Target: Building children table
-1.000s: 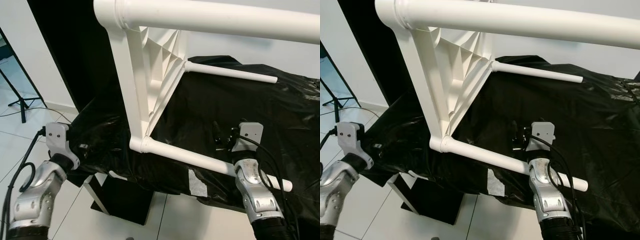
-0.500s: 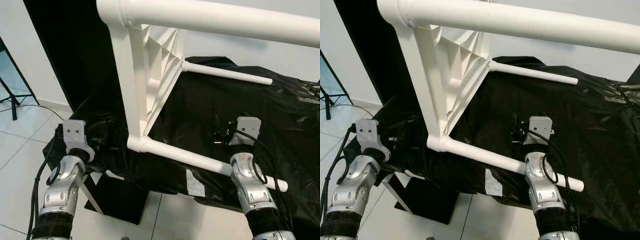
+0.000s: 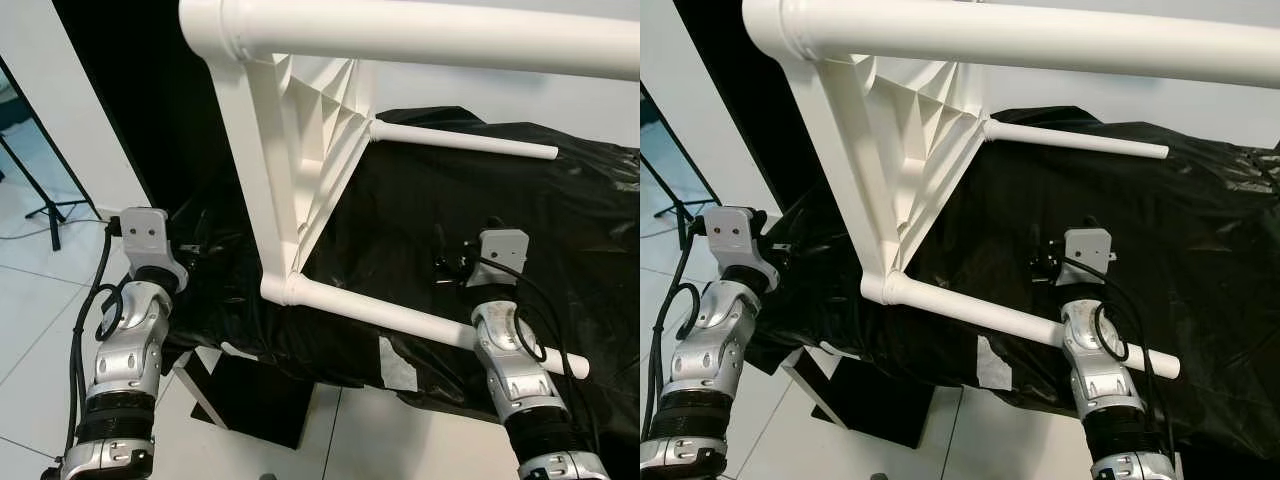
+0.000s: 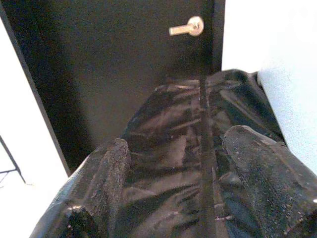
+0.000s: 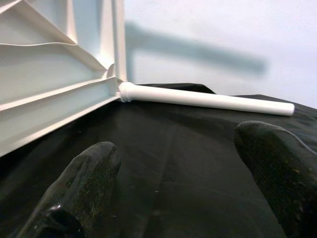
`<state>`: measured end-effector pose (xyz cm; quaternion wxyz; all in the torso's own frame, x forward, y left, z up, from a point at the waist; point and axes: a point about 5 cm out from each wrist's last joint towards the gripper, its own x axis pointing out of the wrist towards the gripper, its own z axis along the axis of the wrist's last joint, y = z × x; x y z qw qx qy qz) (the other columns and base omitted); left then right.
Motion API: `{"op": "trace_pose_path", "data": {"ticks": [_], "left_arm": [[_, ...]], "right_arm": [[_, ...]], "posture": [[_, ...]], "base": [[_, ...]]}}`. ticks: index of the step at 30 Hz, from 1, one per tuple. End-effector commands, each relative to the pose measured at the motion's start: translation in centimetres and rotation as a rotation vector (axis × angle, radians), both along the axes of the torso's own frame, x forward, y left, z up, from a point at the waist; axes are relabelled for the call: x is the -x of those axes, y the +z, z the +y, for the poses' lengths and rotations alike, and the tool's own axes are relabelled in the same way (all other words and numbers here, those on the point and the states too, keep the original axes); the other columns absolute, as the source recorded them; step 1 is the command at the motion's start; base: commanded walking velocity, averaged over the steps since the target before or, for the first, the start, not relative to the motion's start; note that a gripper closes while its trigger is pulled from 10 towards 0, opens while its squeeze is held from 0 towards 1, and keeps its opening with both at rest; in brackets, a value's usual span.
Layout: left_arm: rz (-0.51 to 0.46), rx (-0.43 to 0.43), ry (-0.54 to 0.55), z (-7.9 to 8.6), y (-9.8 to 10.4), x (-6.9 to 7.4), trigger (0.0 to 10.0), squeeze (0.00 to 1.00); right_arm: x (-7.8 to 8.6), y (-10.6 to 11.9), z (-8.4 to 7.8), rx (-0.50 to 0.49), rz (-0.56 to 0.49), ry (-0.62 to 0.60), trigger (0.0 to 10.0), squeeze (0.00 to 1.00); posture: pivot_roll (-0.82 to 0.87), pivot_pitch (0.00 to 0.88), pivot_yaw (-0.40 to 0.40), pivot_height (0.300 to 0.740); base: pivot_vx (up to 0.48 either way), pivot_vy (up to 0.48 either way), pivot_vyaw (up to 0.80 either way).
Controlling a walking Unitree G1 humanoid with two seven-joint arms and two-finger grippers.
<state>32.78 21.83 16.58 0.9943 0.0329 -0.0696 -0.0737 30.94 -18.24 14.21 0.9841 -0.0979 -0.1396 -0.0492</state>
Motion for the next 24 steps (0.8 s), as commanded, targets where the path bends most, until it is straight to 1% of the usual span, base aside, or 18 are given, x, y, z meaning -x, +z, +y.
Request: {"op": "trace_pose_path", "data": {"ticks": [1, 6, 12, 22, 23, 24], "left_arm": [[-0.009, 0.011, 0.245, 1.7, 0.0, -0.1, 10.0, 0.00], [-0.020, 0.013, 0.241, 1.7, 0.0, -0.3, 10.0, 0.00], [-0.022, 0.035, 0.241, 1.6, -0.3, 0.0, 10.0, 0.00], [-0.044, 0.049, 0.247, 1.6, 0.1, 0.0, 10.0, 0.00], [-0.053, 0.045, 0.241, 1.6, 0.4, -0.1, 10.0, 0.00], [-0.053, 0.045, 0.241, 1.6, 0.4, -0.1, 10.0, 0.00]], "right_arm": [[0.0, 0.5, -0.4, 0.000, -0.018, -0.008, 10.0, 0.00], [0.1, 1.2, -0.7, 0.007, -0.042, -0.018, 10.0, 0.00], [0.2, 1.8, -1.3, -0.004, -0.064, -0.036, 10.0, 0.00], [-0.2, 2.4, -1.9, 0.015, -0.065, -0.023, 10.0, 0.00], [-0.3, 2.6, -1.8, 0.008, -0.072, 0.008, 10.0, 0.00], [-0.3, 2.6, -1.8, 0.008, -0.072, 0.008, 10.0, 0.00]], "posture": [[0.05, 0.000, 0.025, 0.740], [0.04, 0.000, 0.017, 0.740], [0.04, 0.000, 0.003, 0.740], [0.05, 0.000, -0.008, 0.740], [0.05, 0.000, -0.010, 0.740], [0.05, 0.000, -0.010, 0.740]], "base": [[0.000, 0.000, -0.52], [0.000, 0.000, -0.58], [0.000, 0.000, -0.59], [0.000, 0.000, -0.79], [0.000, 0.000, 0.00], [0.000, 0.000, 0.00]]}}
